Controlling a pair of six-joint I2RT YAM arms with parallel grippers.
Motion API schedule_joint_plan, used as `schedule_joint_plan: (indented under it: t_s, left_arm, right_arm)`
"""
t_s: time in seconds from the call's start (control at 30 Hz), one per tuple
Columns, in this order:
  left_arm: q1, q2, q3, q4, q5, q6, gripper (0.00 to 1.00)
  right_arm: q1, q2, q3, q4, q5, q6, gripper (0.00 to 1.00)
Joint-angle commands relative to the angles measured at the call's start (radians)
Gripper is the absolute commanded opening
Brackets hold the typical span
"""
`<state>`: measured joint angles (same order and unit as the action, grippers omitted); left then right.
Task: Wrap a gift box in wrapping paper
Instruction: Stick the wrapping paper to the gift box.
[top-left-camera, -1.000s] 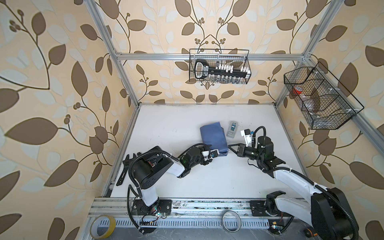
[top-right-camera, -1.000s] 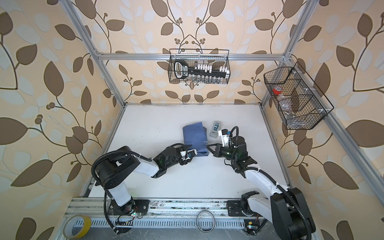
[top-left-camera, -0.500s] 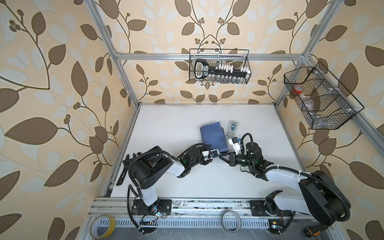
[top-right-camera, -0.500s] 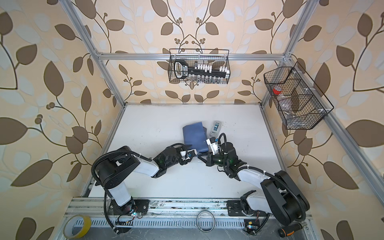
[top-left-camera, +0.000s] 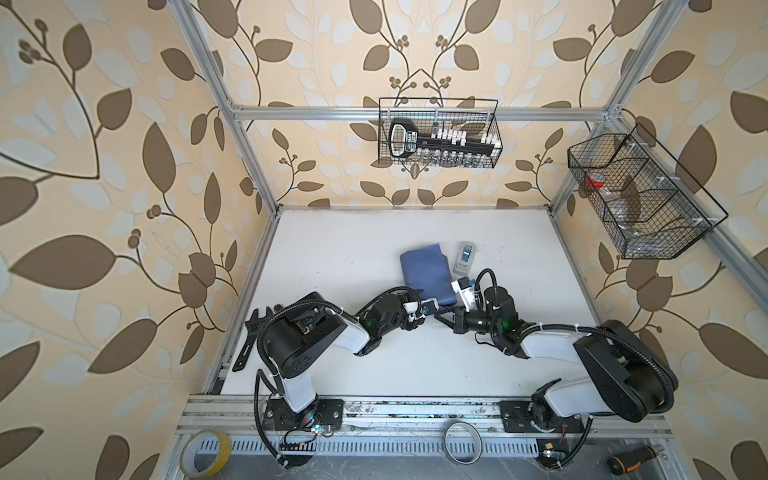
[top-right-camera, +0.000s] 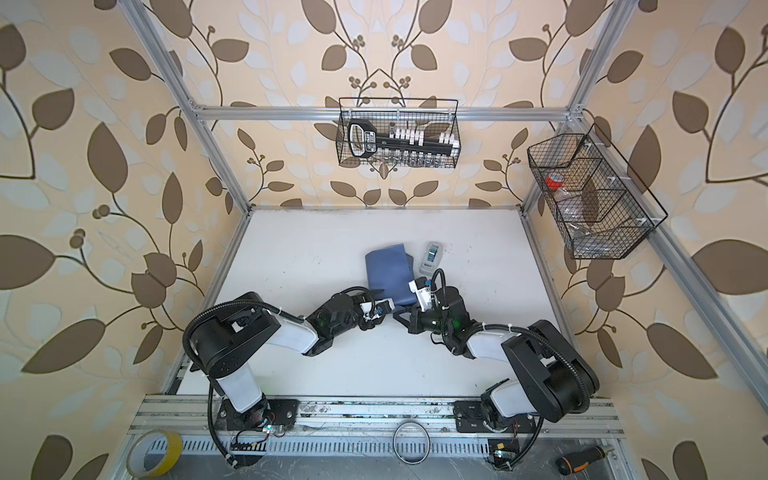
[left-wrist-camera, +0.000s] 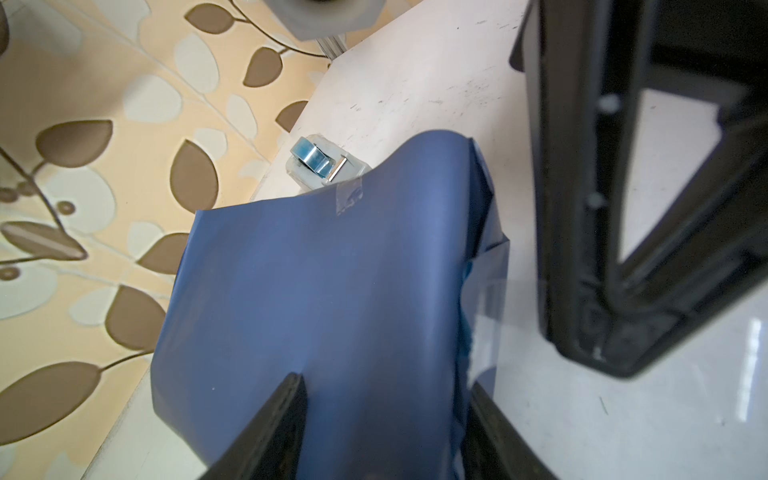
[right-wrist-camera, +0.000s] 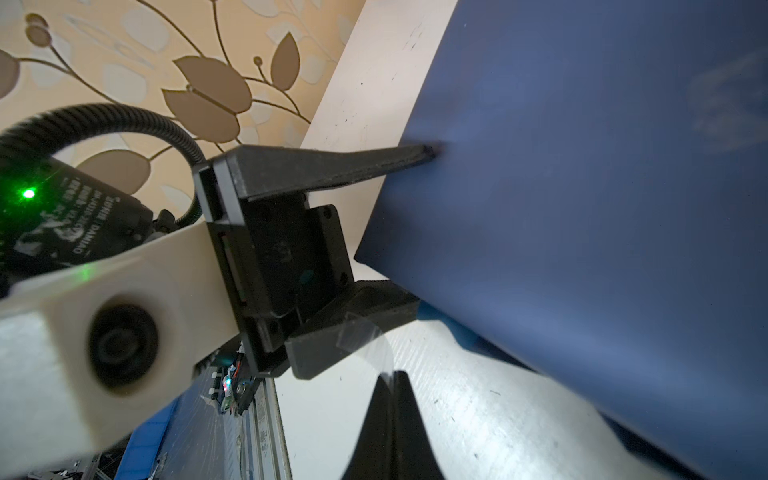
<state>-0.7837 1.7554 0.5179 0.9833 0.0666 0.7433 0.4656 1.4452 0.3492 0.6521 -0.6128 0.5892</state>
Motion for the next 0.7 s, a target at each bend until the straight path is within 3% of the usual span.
schedule_joint_plan:
  t_s: [0.0, 0.67]
  left_arm:
    - [0.004, 0.020, -0.023, -0.060, 0.001, -0.013, 0.58]
    - [0.005, 0.017, -0.024, -0.060, 0.003, -0.012, 0.58]
  right_arm:
    - [0.005, 0.018, 0.001, 0.042, 0.010, -0.023, 0.00]
    - [-0.032, 0.033, 0.013, 0.043, 0.015, -0.026, 0.00]
